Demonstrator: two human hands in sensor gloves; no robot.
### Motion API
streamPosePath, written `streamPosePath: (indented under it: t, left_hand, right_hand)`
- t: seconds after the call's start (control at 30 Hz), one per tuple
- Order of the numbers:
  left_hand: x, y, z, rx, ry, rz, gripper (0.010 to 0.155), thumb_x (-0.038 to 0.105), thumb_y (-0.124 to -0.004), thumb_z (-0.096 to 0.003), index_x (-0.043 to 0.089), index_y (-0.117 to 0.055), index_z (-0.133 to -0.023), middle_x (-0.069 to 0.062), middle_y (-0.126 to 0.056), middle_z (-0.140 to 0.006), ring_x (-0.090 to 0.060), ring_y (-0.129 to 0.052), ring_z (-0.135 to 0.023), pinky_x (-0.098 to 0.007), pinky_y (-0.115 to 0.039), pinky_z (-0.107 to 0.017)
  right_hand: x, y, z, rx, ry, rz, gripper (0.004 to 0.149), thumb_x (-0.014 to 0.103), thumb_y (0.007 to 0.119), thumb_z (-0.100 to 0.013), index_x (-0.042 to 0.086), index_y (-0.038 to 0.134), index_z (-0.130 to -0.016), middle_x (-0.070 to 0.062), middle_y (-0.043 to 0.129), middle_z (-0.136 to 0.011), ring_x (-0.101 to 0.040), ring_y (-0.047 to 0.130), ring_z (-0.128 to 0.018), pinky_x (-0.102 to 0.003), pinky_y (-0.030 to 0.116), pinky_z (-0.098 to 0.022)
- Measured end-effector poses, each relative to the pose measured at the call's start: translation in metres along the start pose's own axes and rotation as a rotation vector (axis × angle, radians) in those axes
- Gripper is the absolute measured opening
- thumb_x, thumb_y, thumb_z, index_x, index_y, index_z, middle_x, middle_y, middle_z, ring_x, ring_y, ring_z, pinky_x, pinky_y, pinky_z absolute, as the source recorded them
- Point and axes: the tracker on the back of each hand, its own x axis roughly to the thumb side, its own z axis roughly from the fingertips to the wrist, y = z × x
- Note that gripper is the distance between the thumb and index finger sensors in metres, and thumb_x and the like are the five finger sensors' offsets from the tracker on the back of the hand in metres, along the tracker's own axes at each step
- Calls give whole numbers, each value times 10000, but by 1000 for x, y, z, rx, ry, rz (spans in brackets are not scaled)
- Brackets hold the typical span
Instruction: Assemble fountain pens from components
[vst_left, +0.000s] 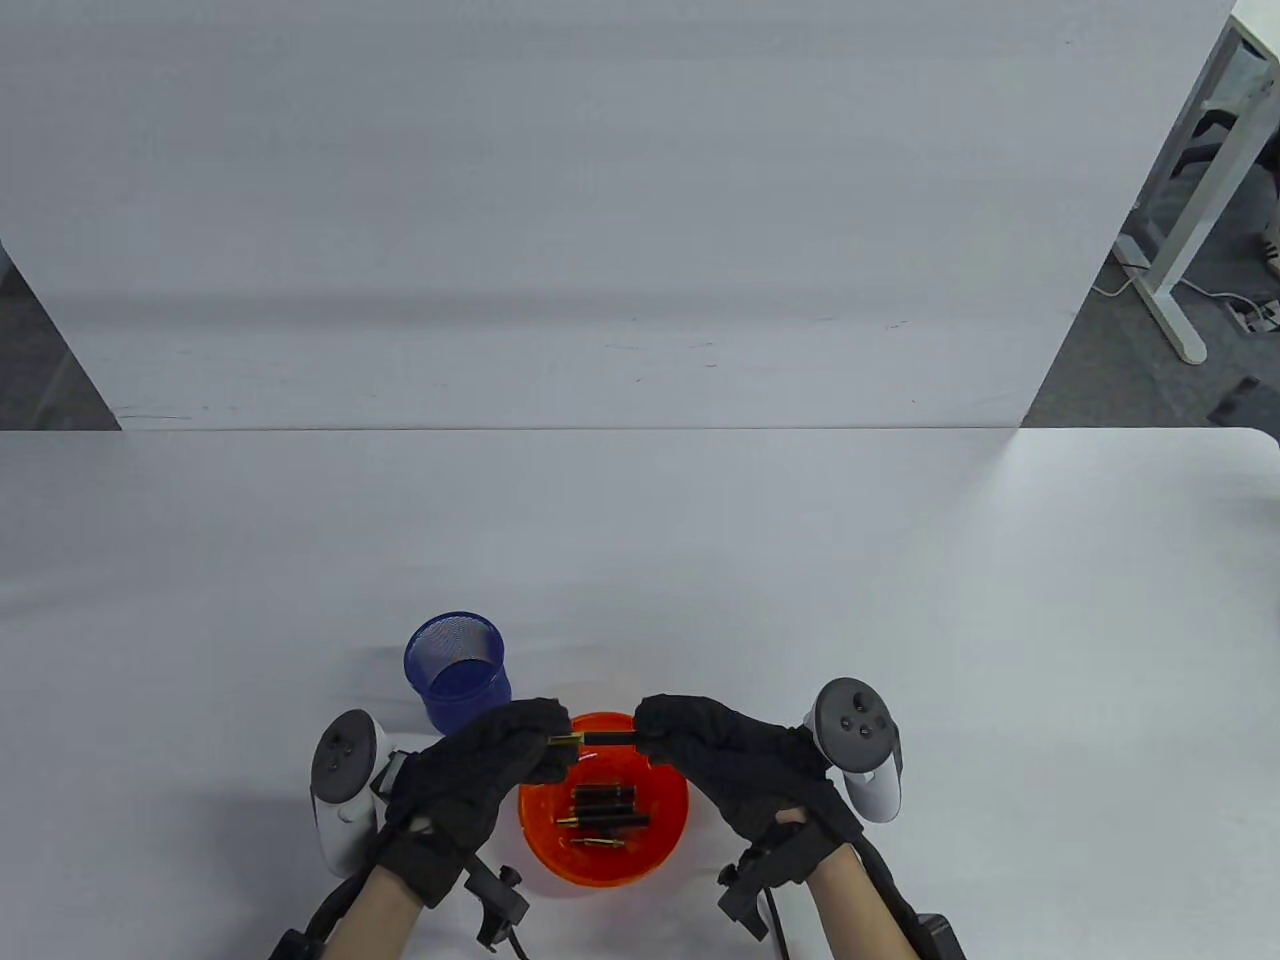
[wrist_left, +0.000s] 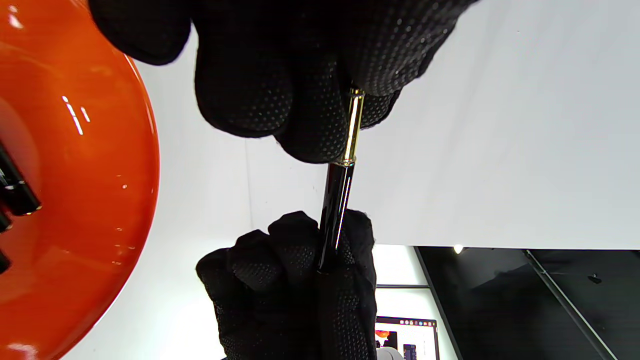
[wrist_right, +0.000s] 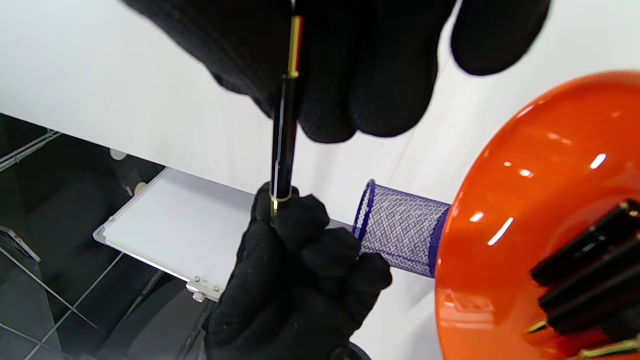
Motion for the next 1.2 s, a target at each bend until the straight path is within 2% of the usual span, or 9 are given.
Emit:
streamPosePath:
  t: [0.13,0.23,0.33,0.57,0.67,0.73,0.83,1.03,1.2]
  left_hand:
    - [0,0,0,-1,0,2,420,226,-770,-545,161,-825,-956,-177,-962,-844,-415,-940,-698,-695,-627,-629]
    - [0,0,0,2,1,3,421,225,-770,-545,159,-824,-958,-178,-962,-844,-416,-939,-698,-694,-626,-630]
    - [0,0,0,2,1,5,420,225,-770,-545,160,-825,-957,-178,-962,-844,-416,-940,-697,-695,-626,-629]
    - [0,0,0,-4,0,3,421,226,-769,-545,161,-824,-957,-176,-962,-846,-415,-940,-697,-695,-626,-629]
    - [0,0,0,0,2,9,422,225,-769,-545,160,-822,-959,-177,-961,-846,-416,-939,-698,-695,-626,-629]
    - [0,0,0,2,1,7,421,225,-769,-545,161,-824,-958,-177,-960,-847,-416,-939,-698,-693,-625,-631]
    - [0,0,0,1,-1,9,422,225,-769,-545,160,-822,-959,-176,-961,-846,-414,-940,-698,-695,-626,-629]
    - [0,0,0,-2,0,6,422,226,-769,-545,161,-823,-958,-176,-961,-846,-415,-941,-697,-694,-627,-629]
    - [0,0,0,1,0,10,422,226,-768,-546,160,-823,-959,-178,-959,-848,-416,-939,-699,-695,-625,-629]
  right_hand:
    - [-1,0,0,-5,0,4,443,295,768,-592,119,755,-999,-200,912,-914,-458,887,-737,-709,616,-613]
    - [0,-1,0,1,-3,0,426,281,784,-589,175,763,-1001,-228,855,-983,-482,843,-796,-718,599,-621]
    - [1,-1,0,5,-7,25,397,243,796,-579,204,796,-974,-220,855,-989,-476,846,-802,-718,601,-625]
    - [-1,0,0,-8,4,-6,446,293,760,-594,96,752,-995,-195,923,-888,-455,893,-713,-712,613,-610]
    - [-1,0,1,-5,3,-5,472,308,769,-593,99,728,-1014,-202,898,-920,-460,877,-740,-713,609,-613]
    - [1,-1,1,8,-5,-9,444,289,786,-589,163,746,-1013,-229,850,-980,-486,838,-792,-722,592,-620]
    - [3,0,0,13,-7,26,400,244,796,-581,213,789,-980,-212,863,-976,-477,846,-796,-721,596,-625]
    - [0,0,0,-2,4,-5,441,291,764,-593,113,755,-997,-196,922,-887,-456,890,-715,-713,611,-612]
    - [1,-1,1,3,-5,0,443,296,782,-590,157,751,-1010,-221,859,-972,-479,845,-786,-719,598,-620]
